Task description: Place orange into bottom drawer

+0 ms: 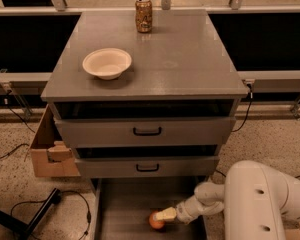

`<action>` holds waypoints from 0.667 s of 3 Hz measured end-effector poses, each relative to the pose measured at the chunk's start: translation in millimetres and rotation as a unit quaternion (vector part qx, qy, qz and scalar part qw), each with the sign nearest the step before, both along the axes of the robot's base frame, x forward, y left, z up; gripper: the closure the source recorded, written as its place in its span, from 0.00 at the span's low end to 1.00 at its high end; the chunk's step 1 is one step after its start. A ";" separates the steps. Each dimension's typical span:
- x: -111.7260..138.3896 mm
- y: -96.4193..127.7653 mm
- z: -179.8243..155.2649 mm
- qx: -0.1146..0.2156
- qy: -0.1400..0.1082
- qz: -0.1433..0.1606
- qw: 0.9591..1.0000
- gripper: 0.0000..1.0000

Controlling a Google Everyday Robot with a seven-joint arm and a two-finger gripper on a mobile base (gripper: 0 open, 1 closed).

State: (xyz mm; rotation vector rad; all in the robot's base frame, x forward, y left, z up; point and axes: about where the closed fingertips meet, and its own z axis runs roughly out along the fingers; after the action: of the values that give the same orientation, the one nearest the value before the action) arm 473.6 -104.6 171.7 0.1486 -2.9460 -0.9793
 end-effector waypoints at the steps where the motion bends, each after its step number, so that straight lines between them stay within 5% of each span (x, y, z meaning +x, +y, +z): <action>1: -23.0 -12.8 57.3 -0.010 0.008 0.059 0.998 0.00; 2: -52.4 -29.2 117.3 -0.048 0.011 0.117 0.992 0.00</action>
Offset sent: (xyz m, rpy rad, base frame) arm -0.1153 -0.0592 0.2444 -0.2294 0.0268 0.4308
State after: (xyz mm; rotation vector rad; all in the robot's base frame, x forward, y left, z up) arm 421.2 -133.9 289.0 0.4652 -2.8632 -0.8010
